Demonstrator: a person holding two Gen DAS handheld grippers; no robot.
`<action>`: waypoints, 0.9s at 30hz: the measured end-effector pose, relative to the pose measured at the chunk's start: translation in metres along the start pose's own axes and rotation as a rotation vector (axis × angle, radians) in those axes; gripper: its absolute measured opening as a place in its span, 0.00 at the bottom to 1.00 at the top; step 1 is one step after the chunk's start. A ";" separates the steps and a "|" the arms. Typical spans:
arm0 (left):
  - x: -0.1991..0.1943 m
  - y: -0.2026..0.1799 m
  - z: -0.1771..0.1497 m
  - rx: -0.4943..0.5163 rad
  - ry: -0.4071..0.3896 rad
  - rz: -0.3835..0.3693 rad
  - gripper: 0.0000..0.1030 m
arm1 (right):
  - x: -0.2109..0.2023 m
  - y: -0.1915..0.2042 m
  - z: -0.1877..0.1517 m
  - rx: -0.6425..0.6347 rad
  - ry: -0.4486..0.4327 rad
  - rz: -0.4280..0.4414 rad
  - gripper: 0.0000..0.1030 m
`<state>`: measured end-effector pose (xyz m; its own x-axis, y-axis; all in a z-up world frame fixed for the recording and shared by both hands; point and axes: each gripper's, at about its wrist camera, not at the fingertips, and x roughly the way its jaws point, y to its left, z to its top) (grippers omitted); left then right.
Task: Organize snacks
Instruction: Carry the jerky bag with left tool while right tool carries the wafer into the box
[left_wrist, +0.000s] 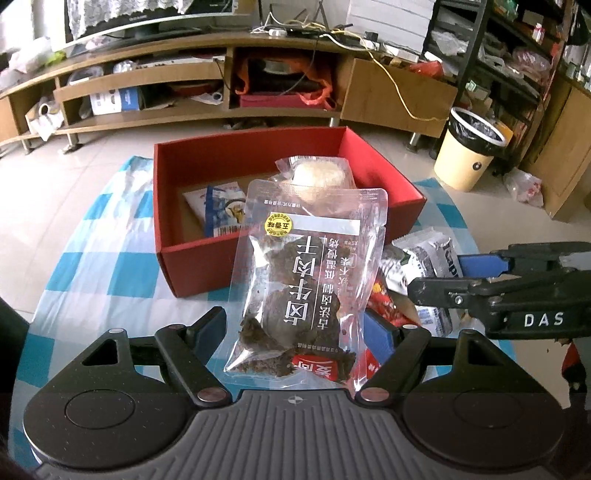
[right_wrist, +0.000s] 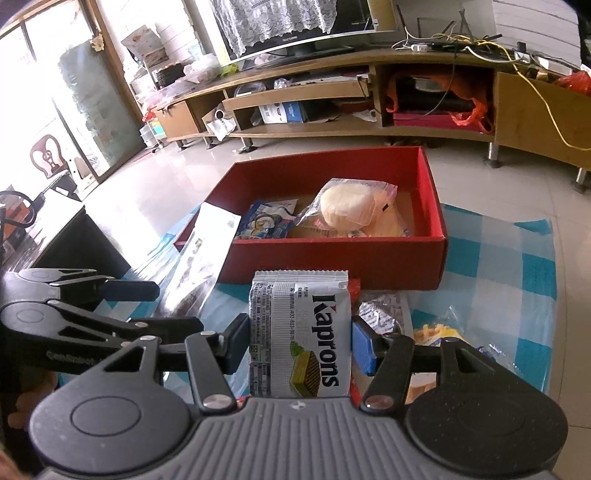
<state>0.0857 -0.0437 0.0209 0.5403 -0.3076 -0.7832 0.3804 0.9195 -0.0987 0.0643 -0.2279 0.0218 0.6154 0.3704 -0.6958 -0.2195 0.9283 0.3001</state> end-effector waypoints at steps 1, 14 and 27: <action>0.001 0.000 0.001 -0.003 -0.001 -0.002 0.81 | 0.001 0.000 0.000 -0.001 0.000 -0.002 0.55; 0.004 -0.002 0.007 -0.011 -0.011 -0.012 0.81 | 0.005 0.000 0.003 0.007 0.008 -0.016 0.55; 0.007 -0.001 0.015 -0.024 -0.022 -0.021 0.82 | 0.007 -0.001 0.006 0.024 0.004 -0.023 0.55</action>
<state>0.1001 -0.0507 0.0243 0.5490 -0.3315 -0.7673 0.3733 0.9186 -0.1297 0.0731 -0.2268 0.0205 0.6168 0.3490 -0.7056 -0.1871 0.9356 0.2992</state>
